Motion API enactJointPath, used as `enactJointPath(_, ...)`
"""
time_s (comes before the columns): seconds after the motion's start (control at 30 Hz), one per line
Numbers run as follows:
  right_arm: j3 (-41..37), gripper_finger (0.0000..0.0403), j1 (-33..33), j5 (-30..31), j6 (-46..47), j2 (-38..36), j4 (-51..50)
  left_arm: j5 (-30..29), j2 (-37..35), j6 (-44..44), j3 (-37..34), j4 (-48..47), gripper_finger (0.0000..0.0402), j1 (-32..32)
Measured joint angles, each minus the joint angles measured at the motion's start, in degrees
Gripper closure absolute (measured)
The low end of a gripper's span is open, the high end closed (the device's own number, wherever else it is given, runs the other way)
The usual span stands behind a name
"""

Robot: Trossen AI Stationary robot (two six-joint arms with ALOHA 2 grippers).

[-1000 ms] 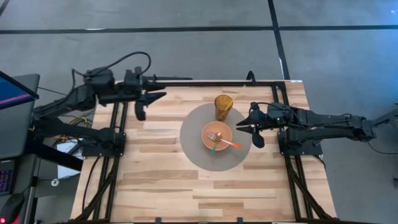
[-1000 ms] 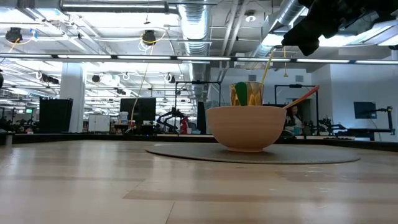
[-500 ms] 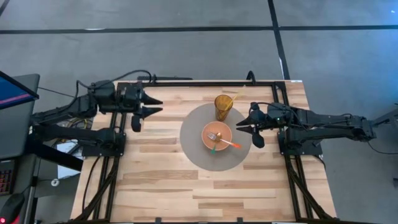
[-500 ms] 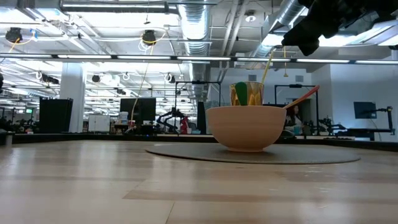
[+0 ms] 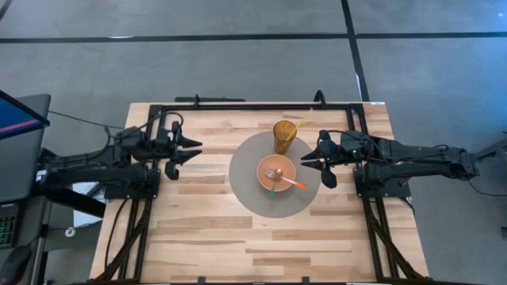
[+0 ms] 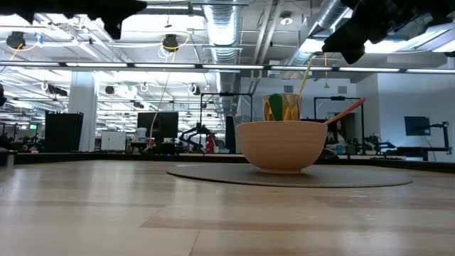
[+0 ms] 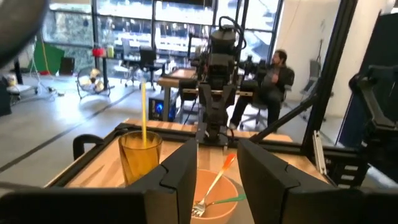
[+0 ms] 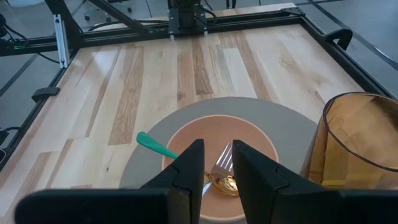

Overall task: Pick & Place Utensil
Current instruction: Return to Home Position

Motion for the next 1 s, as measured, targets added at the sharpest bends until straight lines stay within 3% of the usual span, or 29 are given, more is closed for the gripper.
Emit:
enactJointPath(0.17,0.0,0.0326,0.0,0.0,0.0,0.0,0.0,2.4,-5.6,-1.5,-6.7,5.2,0.0285,0.0)
enactJointPath(0.4,0.0,0.0326,0.0,0.0,0.0,0.0,0.0,10.8,-11.7,-3.0,-11.5,7.7,0.0285,0.0)
enactJointPath(0.67,0.0,0.0326,0.0,0.0,0.0,0.0,0.0,11.4,-15.0,-3.0,-15.1,9.2,0.0285,0.0)
enactJointPath(1.0,0.0,0.0326,0.0,0.0,0.0,0.0,0.0,11.4,-14.9,-3.0,-22.6,19.4,0.0285,0.0)
